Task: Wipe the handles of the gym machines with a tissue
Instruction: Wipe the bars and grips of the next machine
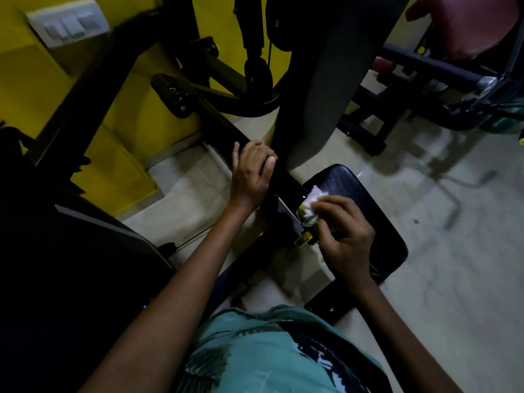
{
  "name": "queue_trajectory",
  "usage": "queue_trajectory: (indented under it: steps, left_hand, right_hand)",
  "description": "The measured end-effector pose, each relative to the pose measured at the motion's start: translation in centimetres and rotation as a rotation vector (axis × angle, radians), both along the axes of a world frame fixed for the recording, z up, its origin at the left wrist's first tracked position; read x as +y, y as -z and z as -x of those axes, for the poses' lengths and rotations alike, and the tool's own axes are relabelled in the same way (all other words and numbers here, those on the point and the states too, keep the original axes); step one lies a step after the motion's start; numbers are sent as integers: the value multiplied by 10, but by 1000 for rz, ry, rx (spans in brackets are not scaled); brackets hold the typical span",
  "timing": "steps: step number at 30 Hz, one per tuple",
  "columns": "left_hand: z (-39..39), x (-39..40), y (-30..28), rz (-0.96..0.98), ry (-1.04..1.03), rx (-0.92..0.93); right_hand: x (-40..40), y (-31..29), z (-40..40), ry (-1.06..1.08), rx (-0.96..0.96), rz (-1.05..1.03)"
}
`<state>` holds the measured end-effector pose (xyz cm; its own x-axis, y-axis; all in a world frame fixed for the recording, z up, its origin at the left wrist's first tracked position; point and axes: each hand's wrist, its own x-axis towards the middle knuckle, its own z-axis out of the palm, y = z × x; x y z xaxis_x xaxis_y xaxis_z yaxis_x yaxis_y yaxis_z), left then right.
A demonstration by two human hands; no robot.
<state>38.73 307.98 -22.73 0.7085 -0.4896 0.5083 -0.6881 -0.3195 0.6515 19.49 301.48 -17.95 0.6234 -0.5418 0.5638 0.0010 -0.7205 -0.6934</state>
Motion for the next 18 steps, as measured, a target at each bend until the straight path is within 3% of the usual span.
queue_trajectory:
  steps: [2,4,9,14,16,18]
  left_hand:
    - [0,0,1,-2,1,-3]
    - [-1,0,3,-1,3,-7]
    - [0,0,1,-5,1,3]
    - [0,0,2,-4,4,18]
    - [-1,0,1,-3,2,17]
    - [0,0,0,4,2,13]
  right_hand:
    - [-2,-7,1,-166,81,187]
    - [-11,-9,0,-234,124,215]
    - [-19,-15,-8,-24,166,-317]
    - [-27,-20,1,10,345,-486]
    - [-33,-33,5,1,295,-642]
    - [-35,-46,4,10,201,-592]
